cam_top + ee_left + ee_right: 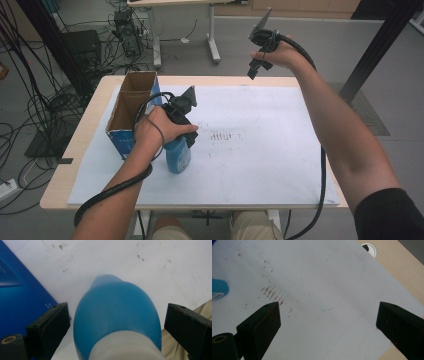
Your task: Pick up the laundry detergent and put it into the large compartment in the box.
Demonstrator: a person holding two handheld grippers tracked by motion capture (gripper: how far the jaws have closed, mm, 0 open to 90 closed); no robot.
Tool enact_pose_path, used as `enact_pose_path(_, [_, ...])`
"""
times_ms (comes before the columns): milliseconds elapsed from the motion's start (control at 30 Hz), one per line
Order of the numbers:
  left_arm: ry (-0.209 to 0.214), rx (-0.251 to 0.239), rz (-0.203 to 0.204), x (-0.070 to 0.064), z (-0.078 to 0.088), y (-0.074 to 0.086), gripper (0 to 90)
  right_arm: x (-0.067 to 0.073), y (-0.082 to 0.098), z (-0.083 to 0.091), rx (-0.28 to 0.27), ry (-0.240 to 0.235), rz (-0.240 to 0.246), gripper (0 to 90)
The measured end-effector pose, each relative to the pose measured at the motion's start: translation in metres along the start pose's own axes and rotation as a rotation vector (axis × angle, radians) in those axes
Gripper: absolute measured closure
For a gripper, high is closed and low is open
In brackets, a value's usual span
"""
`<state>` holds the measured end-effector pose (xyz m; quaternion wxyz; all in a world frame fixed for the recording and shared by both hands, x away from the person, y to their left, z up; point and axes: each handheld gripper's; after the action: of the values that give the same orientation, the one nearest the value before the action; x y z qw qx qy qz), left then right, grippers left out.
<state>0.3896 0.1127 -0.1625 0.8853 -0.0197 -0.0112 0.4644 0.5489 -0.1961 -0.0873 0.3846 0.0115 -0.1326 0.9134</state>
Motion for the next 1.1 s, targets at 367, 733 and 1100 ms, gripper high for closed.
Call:
enact_pose_path(367, [-0.002, -0.008, 0.002, 0.0000, -0.0020, 0.0017, 6.8, 0.0000, -0.0003, -0.0013, 0.002, -0.001, 0.000, 5.6])
enact_pose_path(733, [-0.005, -0.012, 0.004, 0.0001, -0.0014, 0.0029, 6.8, 0.0001, -0.0018, -0.0031, 0.003, -0.003, 0.000, 5.6])
enact_pose_path(1100, [-0.006, -0.017, 0.005, 0.0006, 0.0001, 0.0048, 6.8, 0.0013, -0.0032, -0.0043, 0.005, -0.001, 0.004, 5.8])
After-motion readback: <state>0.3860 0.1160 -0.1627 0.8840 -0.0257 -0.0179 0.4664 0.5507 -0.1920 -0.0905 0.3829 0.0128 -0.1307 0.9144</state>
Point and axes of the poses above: each handheld gripper's, and its own axes: z roughly backward along the jaws, y roughly out of its underside, x roughly to its left, and after that the axes turned 5 degrees about -y, right-handed
